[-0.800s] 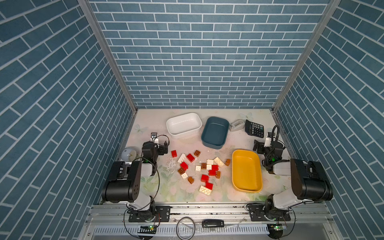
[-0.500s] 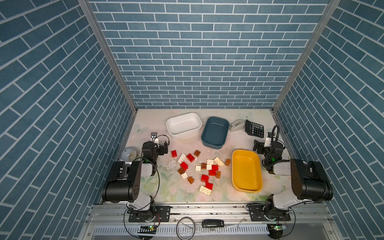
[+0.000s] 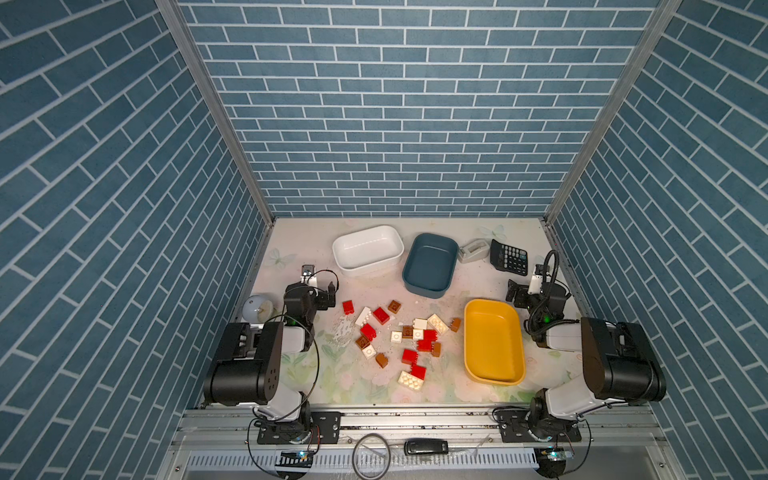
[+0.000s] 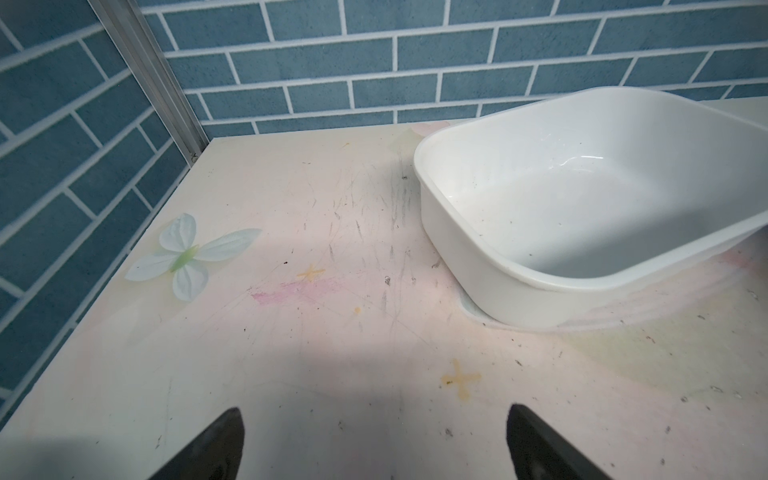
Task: Sort the legos into containers by color
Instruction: 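Raise both arms from rest toward the brick pile, then grasp a red brick with the left gripper while the right arm moves over the tray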
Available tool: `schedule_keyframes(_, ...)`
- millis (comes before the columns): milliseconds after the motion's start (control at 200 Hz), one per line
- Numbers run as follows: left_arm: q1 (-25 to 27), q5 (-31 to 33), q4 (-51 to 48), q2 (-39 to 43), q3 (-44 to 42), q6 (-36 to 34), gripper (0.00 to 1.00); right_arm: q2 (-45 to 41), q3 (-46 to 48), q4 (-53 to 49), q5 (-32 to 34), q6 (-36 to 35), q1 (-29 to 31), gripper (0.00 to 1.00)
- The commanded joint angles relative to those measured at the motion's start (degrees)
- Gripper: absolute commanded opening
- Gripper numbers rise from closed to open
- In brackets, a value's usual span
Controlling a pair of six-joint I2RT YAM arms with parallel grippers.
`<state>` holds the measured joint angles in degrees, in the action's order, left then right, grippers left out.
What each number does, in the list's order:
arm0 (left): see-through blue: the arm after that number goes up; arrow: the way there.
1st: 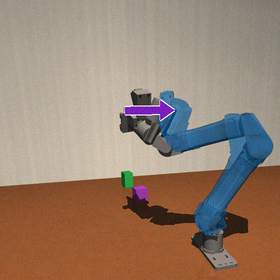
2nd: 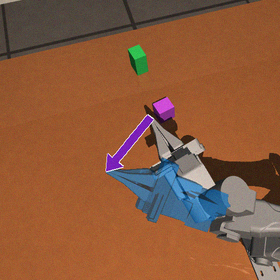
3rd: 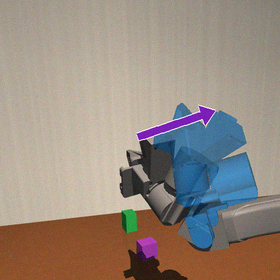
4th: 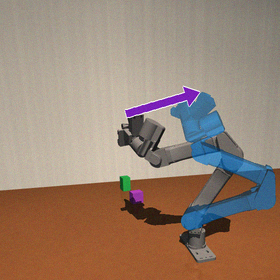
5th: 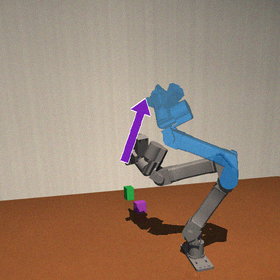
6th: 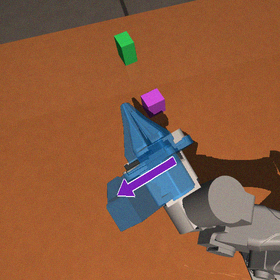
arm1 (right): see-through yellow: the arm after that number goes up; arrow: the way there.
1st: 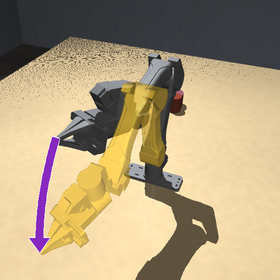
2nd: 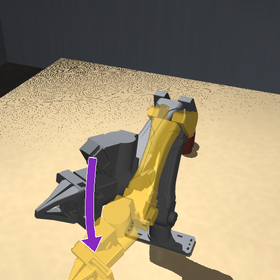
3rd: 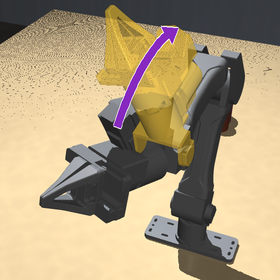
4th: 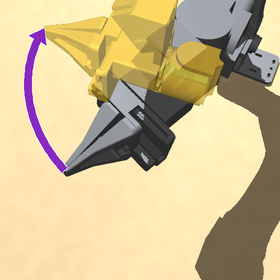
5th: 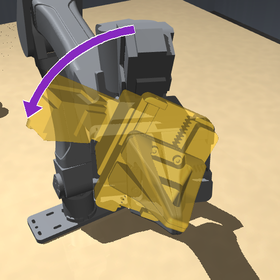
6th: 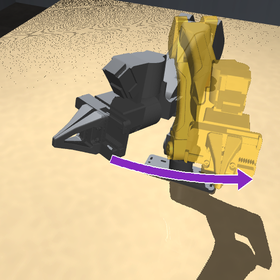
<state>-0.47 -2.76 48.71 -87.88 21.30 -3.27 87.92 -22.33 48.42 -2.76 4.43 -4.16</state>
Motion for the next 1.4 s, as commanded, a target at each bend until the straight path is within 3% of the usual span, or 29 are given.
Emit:
schedule_keyframes(0,0.1,0.0,0.5,0.3,0.9,-0.1,1.0,0.5,-0.5,0.6,-0.6,-1.5,0.0,0.99)
schedule_keyframes(300,0.1,-0.9,-1.9,2.2,1.6,-0.3,0.99,-0.7,0.7,2.3,-1.8,-1.4,0.1,0.99)
schedule_keyframes(500,0.1,-1.6,-10.7,11.5,2.7,-0.7,0.99,-11.1,1.1,-5.7,-3.3,-2.2,0.0,0.99)
schedule_keyframes(780,0.8,1.8,-45.2,23.4,15.5,5.3,1.0,-24.1,-4.8,-25.8,-12.3,-2.5,0.1,0.99)
schedule_keyframes(960,1.4,4.2,-66.2,23.9,24.4,11.8,1.0,-28.7,-9.8,-40.4,-20.3,-2.4,0.3,0.98)
schedule_keyframes(1060,1.9,2.1,-75.5,22.4,28.6,14.7,1.0,-29.8,-12.7,-47.5,-25.8,-2.3,0.2,0.98)
schedule_keyframes(1230,7.1,-0.4,-87.0,18.1,34.3,17.3,0.99,-30.4,-17.1,-58.3,-33.1,-2.5,1.6,0.97)
schedule_keyframes(1395,12.6,1.6,-89.6,15.4,34.7,20.3,0.98,-30.9,-19.9,-66.8,-37.0,-3.7,4.2,0.97)
